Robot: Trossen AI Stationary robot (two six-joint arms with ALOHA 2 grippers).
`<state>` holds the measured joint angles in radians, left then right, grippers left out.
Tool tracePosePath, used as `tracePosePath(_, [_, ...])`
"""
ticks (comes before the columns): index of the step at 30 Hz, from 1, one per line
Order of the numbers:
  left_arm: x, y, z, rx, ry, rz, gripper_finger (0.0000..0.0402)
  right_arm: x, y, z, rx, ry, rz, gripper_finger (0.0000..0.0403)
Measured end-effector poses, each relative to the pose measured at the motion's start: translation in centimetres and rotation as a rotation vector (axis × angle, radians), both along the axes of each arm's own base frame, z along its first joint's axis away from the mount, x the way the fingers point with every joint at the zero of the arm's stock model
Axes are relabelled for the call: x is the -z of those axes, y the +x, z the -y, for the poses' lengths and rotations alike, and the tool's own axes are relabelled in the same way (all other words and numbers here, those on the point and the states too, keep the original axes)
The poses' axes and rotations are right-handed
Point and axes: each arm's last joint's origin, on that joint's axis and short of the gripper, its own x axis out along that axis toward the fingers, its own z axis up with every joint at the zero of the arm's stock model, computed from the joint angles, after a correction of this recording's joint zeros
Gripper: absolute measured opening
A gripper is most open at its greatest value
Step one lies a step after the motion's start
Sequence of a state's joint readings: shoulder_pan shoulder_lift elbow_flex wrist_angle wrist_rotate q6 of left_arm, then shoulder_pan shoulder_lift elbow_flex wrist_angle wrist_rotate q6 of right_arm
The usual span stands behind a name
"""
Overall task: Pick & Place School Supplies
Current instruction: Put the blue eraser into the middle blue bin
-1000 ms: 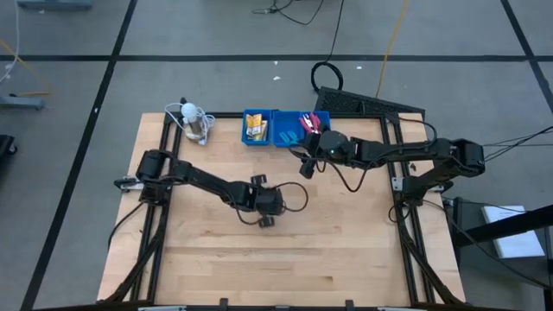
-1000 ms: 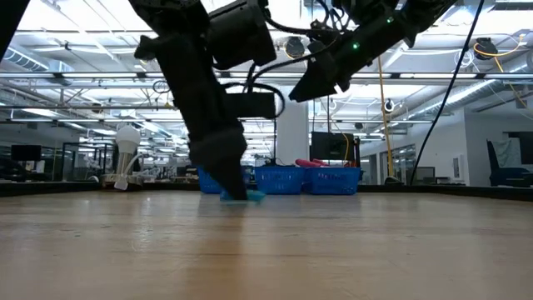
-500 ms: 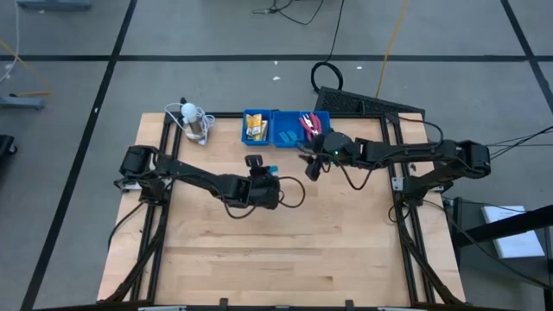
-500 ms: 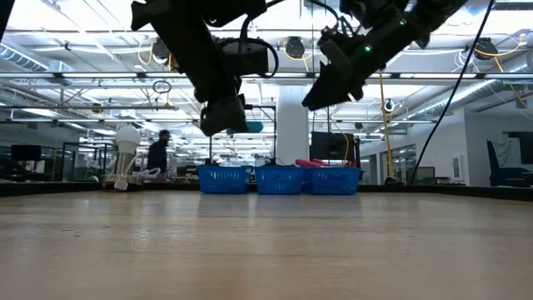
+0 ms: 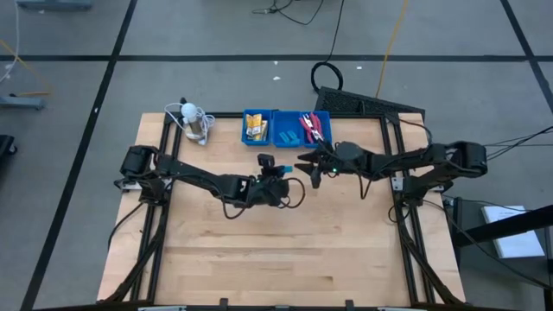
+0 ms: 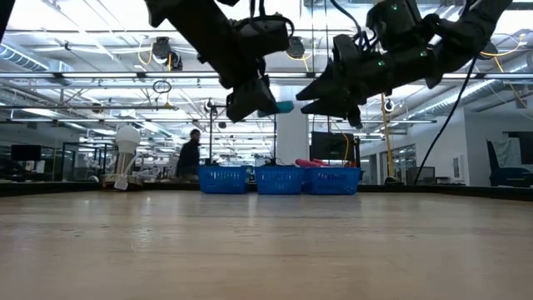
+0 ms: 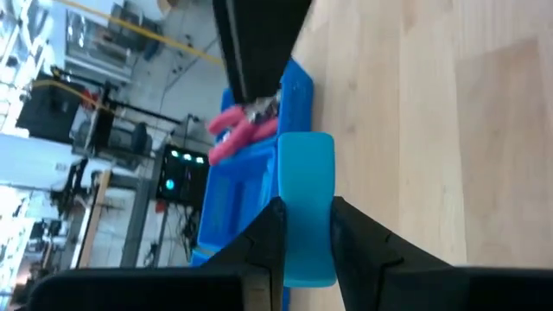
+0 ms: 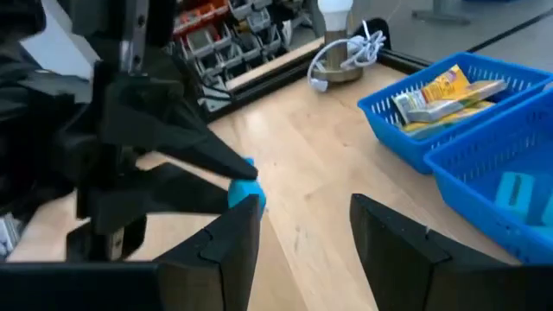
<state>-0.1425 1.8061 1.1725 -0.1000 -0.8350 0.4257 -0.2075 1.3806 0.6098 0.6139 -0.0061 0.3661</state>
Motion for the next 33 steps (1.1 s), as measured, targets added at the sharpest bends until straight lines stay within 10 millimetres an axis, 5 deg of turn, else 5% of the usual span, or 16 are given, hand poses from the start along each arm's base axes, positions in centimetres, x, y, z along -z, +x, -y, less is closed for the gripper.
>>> tracePosePath(26, [-1.6,1.6,-1.6,0.144,-0.004,0.122,0.0072,0.1,0.1,-0.1,-0.050,0.021,0.020,0.0171])
tracePosePath(33, [-1.3,1.7,-1.5,0.151,-0.019,0.124,0.0072,0.0,0.1,-0.2,-0.082,0.018,0.037,0.0127])
